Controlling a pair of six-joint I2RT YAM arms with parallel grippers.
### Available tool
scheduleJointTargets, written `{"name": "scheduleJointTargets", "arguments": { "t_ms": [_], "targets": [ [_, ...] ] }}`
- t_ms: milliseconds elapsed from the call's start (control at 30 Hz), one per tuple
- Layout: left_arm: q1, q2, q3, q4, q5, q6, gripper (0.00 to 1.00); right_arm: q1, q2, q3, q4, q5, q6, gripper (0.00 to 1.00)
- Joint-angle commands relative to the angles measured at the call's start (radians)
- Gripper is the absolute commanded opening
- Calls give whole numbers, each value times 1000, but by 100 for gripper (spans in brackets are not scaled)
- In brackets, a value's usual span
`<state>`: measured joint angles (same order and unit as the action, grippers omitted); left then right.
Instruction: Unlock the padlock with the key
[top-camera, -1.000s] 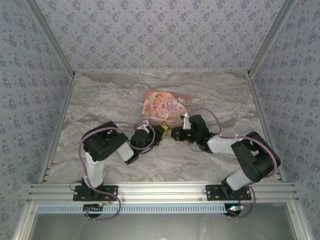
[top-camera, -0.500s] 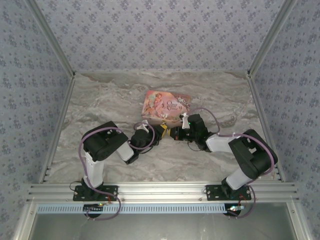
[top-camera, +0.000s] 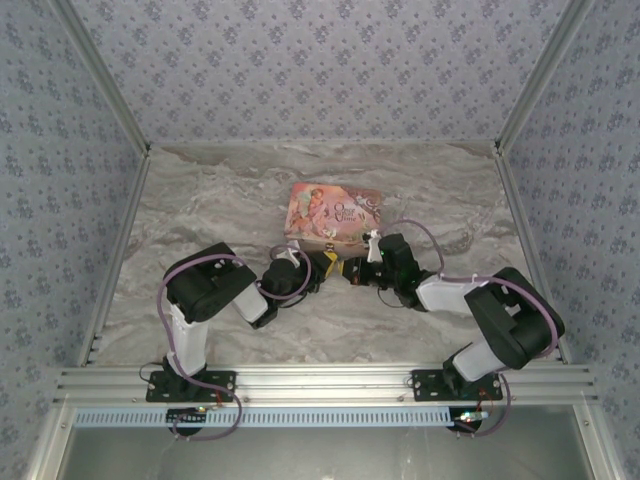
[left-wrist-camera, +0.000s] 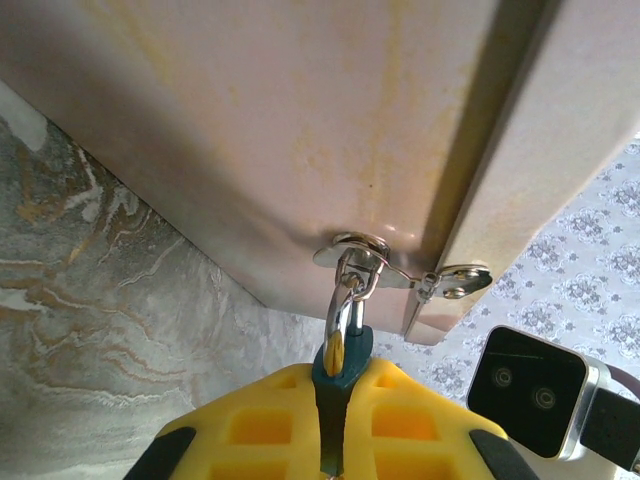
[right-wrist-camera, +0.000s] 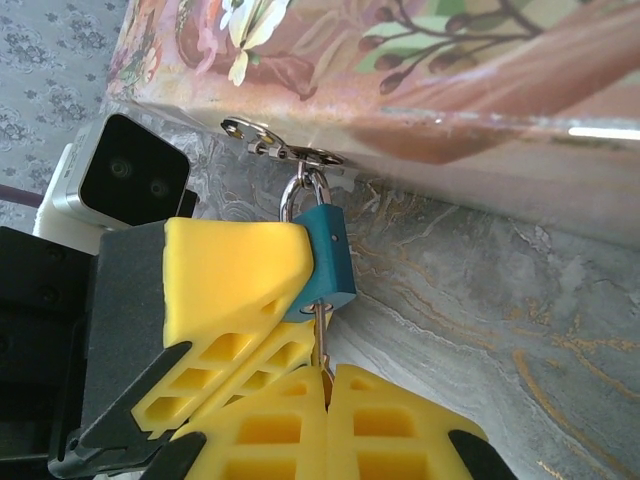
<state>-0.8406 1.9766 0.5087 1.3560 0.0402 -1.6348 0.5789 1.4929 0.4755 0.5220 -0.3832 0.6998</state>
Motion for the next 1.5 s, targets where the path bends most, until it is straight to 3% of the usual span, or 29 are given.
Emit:
{"name": "scheduleJointTargets", "arguments": {
  "t_ms": [0, 833, 1133, 1467],
  "targets": [
    [-6, -8, 10, -40, 30, 17, 0, 29, -25, -33, -23, -9, 15, 0],
    [11, -13, 8, -38, 40, 18, 0, 63, -100, -133, -5, 3, 45, 0],
    [6, -28, 0, -37, 57, 17, 0, -10, -174, -126, 16, -33, -3, 0],
    [-8, -25, 10, -19, 67, 9, 0, -31, -148, -95, 35, -67, 0, 0]
  ]
}}
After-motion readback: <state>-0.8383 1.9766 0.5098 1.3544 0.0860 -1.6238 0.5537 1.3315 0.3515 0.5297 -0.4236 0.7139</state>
